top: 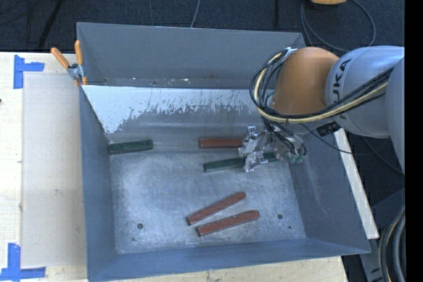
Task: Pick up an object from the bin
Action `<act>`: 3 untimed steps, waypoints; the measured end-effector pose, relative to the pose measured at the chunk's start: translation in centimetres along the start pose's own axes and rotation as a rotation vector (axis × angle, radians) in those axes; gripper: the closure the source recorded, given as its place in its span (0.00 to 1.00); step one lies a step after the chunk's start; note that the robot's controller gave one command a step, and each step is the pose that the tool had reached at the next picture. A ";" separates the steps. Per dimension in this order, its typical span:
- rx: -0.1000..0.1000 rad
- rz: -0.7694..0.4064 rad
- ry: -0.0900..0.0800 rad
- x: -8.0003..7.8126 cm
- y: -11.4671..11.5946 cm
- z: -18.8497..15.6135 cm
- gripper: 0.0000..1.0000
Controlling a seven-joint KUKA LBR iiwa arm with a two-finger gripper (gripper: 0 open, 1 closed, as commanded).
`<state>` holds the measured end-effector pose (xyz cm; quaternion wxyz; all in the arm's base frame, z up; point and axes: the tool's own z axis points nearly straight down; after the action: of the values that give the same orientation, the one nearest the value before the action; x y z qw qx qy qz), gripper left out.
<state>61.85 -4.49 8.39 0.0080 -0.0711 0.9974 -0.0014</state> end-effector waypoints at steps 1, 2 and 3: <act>0.000 0.000 0.000 0.0 0.0 0.0 1.00; -0.002 -0.001 0.010 0.2 0.1 -0.4 1.00; -0.005 -0.001 0.020 0.4 0.2 -1.9 1.00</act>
Offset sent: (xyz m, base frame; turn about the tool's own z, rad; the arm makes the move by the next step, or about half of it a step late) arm 0.0002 0.0000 0.0563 0.0000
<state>61.44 -4.39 10.28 -0.0021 -0.0716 0.9974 0.0003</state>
